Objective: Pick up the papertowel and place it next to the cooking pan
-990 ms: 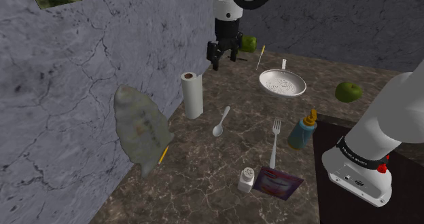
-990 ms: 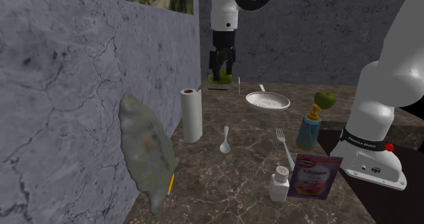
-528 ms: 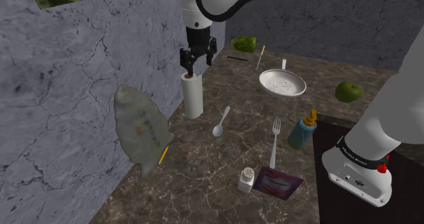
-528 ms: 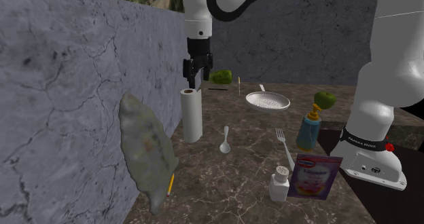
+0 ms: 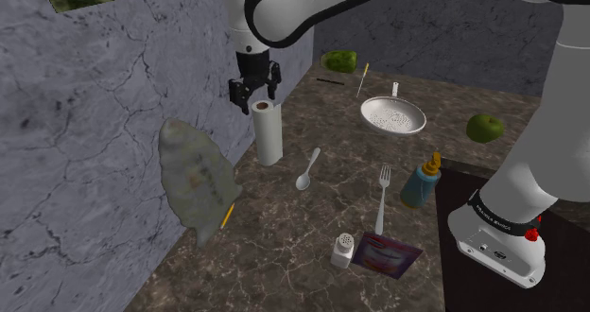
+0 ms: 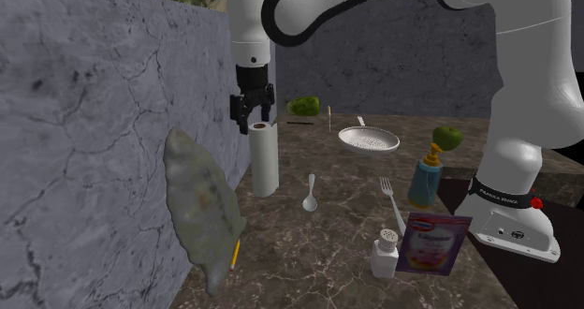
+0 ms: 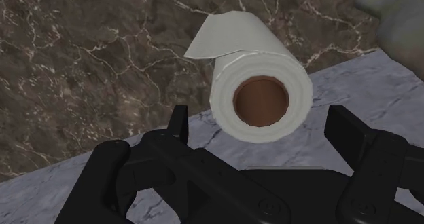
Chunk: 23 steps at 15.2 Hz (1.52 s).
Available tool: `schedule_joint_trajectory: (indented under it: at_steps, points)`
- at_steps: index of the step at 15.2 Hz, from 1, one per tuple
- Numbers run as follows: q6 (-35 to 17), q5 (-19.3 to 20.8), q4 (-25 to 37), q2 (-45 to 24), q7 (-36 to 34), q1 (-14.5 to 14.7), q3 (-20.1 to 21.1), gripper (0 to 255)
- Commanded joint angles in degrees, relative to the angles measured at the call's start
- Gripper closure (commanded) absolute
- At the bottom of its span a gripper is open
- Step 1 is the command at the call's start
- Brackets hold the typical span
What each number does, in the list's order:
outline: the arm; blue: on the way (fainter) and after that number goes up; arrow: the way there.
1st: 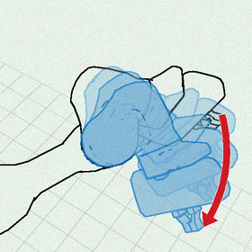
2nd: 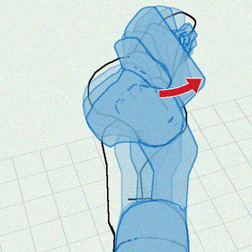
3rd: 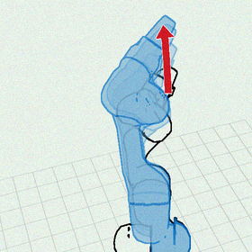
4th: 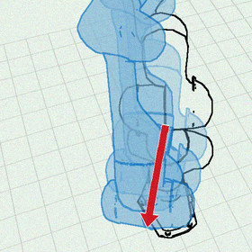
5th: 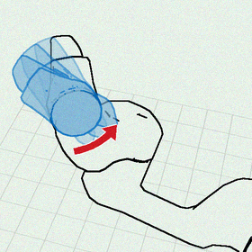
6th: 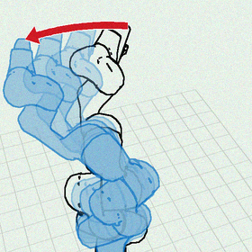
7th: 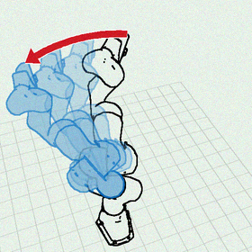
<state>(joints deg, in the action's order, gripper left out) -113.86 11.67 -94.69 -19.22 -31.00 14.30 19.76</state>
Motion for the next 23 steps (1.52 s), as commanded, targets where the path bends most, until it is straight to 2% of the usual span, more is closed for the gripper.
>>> schedule_joint_trajectory:
  at_steps: [1, 3, 11, 12, 21, 23]
  points:
    - [-1.3, 0.3, -0.8, -0.5, -0.2, 0.0, -0.1, 0]
    - [-3.0, 0.6, -1.9, -1.1, -0.4, 0.0, -0.3, 0]
    - [-3.0, 0.6, -1.9, -1.1, -0.4, 0.0, -0.3, 0]
    - [-3.0, 0.6, -1.9, -1.1, -0.4, 0.0, -0.3, 255]
    - [-3.0, 0.6, -1.9, -1.1, -0.4, 0.0, -0.3, 255]
    - [-1.6, 0.3, -1.0, -0.7, -0.2, 0.0, -0.2, 255]
